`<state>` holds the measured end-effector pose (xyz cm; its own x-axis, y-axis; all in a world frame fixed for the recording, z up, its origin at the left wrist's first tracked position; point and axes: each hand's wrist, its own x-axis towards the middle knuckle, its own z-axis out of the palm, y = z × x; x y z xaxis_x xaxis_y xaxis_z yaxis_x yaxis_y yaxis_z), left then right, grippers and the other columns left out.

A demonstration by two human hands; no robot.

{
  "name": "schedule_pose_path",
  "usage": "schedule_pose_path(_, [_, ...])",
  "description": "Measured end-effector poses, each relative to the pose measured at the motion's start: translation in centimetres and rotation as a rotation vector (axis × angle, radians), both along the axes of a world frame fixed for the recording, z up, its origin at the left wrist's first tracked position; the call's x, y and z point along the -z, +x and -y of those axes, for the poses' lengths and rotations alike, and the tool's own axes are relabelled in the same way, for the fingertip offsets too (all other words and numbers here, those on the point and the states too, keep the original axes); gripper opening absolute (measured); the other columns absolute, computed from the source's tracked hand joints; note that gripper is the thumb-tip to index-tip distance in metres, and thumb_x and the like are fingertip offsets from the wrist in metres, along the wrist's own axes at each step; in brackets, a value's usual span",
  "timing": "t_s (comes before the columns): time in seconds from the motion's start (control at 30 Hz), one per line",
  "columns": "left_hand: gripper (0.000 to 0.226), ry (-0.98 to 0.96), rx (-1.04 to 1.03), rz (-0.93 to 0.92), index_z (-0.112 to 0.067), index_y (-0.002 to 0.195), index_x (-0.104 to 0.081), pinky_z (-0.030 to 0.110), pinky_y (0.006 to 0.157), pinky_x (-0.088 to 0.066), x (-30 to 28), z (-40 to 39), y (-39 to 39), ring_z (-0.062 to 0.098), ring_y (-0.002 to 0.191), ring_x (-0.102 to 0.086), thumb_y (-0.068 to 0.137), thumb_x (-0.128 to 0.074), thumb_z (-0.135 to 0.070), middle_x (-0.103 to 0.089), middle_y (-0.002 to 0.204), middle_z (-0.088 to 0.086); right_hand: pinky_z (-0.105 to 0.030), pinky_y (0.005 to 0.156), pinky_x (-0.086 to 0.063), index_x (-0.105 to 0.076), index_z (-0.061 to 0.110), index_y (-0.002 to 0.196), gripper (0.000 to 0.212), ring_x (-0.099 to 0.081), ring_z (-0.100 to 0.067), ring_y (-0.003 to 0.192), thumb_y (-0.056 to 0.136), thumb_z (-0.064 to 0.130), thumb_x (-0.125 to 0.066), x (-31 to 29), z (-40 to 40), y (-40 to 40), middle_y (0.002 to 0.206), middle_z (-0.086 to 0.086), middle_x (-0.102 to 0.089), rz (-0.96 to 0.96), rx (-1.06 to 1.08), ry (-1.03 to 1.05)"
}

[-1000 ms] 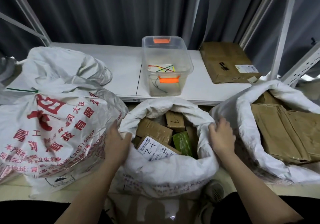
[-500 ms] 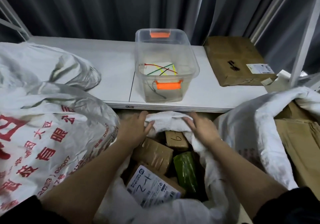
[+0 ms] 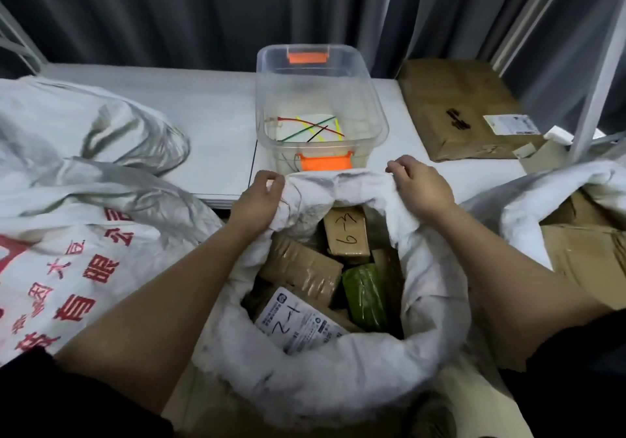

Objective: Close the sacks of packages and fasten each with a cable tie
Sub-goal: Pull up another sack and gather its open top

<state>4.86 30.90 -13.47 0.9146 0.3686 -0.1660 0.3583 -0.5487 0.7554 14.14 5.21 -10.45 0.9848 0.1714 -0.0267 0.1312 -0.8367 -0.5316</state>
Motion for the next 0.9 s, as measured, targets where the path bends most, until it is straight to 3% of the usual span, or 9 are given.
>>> schedule_pose_path(0.07, [0.059, 0.133, 0.012, -0.035, -0.016, 0.140, -0.036, 0.040, 0.101, -0.033, -0.9, 0.3, -2.2, 0.031, 0.126, -0.045, 0.094, -0.036, -0.053, -0.049, 0.137, 0.015, -0.041, 0.089, -0.042, -0.049, 0.021, 0.129, 0.041, -0.056, -0.030, 0.111, 0.098, 0.046, -0.040, -0.2, 0.8, -1.9, 0.122, -0.007, -0.062, -0.003, 0.030, -0.044])
schedule_pose_path(0.13, [0.075, 0.303, -0.028, 0.042, -0.011, 0.144, -0.032, 0.044, 0.103, -0.033, -1.7, 0.9, -5.6, 0.032, 0.129, -0.042, 0.083, -0.036, -0.054, -0.045, 0.140, 0.016, -0.046, 0.097, -0.040, -0.039, 0.019, 0.138, 0.052, -0.052, -0.032, 0.119, 0.095, 0.048, -0.045, -0.5, 1.7, -4.8, 0.132, -0.011, -0.055, 0.013, 0.105, 0.033])
schedule_pose_path(0.23, [0.068, 0.365, -0.166, 0.081, -0.011, 0.140, -0.038, 0.050, 0.103, -0.034, -2.1, 2.5, -11.6, 0.038, 0.126, -0.043, 0.083, -0.050, -0.046, -0.044, 0.138, 0.020, -0.050, 0.100, -0.035, -0.033, 0.021, 0.143, 0.057, -0.039, -0.035, 0.131, 0.094, 0.045, -0.049, -0.9, 2.7, -10.9, 0.143, -0.014, -0.042, 0.020, 0.251, -0.014])
schedule_pose_path(0.33, [0.069, 0.274, -0.263, -0.058, -0.023, 0.144, -0.032, 0.051, 0.108, -0.026, -2.0, 4.7, -17.8, 0.037, 0.136, -0.029, 0.084, -0.060, -0.042, -0.028, 0.148, 0.021, -0.052, 0.107, -0.030, -0.031, 0.029, 0.146, 0.058, -0.028, -0.037, 0.137, 0.093, 0.046, -0.049, -1.0, 3.2, -17.9, 0.153, -0.013, -0.026, 0.005, 0.352, -0.031])
schedule_pose_path(0.5, [0.064, -0.409, -0.522, -0.074, -0.031, 0.147, -0.025, 0.042, 0.102, -0.031, -3.5, 10.3, -24.6, 0.036, 0.133, -0.030, 0.092, -0.058, -0.030, -0.020, 0.151, 0.022, -0.044, 0.108, -0.029, -0.033, 0.036, 0.146, 0.052, -0.024, -0.037, 0.139, 0.096, 0.039, -0.050, -0.4, 2.3, -26.1, 0.156, -0.016, -0.008, -0.331, 0.436, 0.463])
schedule_pose_path(0.6, [0.073, -0.504, -0.548, -0.076, -0.038, 0.149, -0.013, 0.035, 0.093, -0.033, -3.3, 12.3, -25.2, 0.037, 0.127, -0.036, 0.092, -0.058, -0.031, -0.026, 0.148, 0.022, -0.033, 0.103, -0.029, -0.032, 0.027, 0.148, 0.055, -0.029, -0.031, 0.136, 0.097, 0.024, -0.051, 0.0, 1.8, -27.7, 0.152, -0.019, -0.023, -0.349, 0.446, 0.586])
schedule_pose_path(0.7, [0.078, -0.621, -0.505, 0.014, -0.030, 0.149, -0.012, 0.045, 0.097, -0.044, -2.5, 11.9, -24.2, 0.033, 0.114, -0.048, 0.090, -0.056, -0.006, -0.037, 0.144, 0.016, -0.019, 0.088, -0.031, -0.040, 0.018, 0.144, 0.054, -0.041, -0.018, 0.115, 0.093, -0.002, -0.046, 0.4, 1.9, -28.1, 0.144, -0.012, -0.039, -0.307, 0.455, 0.720])
schedule_pose_path(0.83, [0.073, -1.044, -0.626, 0.093, -0.029, 0.143, -0.026, 0.040, 0.066, -0.051, -3.9, 11.4, -23.6, 0.032, 0.109, -0.050, 0.087, -0.041, 0.016, -0.030, 0.132, 0.003, -0.038, 0.103, -0.042, -0.058, 0.031, 0.120, 0.064, -0.049, -0.025, 0.123, 0.082, -0.017, -0.039, 1.1, 3.2, -27.6, 0.141, -0.005, -0.045, -0.337, 0.532, 1.139])
schedule_pose_path(0.9, [0.077, -1.260, -0.663, 0.141, -0.024, 0.141, -0.031, 0.044, 0.067, -0.049, -3.3, 11.2, -23.7, 0.034, 0.100, -0.052, 0.082, -0.031, 0.024, -0.033, 0.134, 0.009, -0.043, 0.098, -0.044, -0.061, 0.028, 0.116, 0.066, -0.053, -0.032, 0.118, 0.078, -0.019, -0.035, 1.3, 4.2, -27.1, 0.135, -0.012, -0.049, -0.410, 0.600, 1.374])
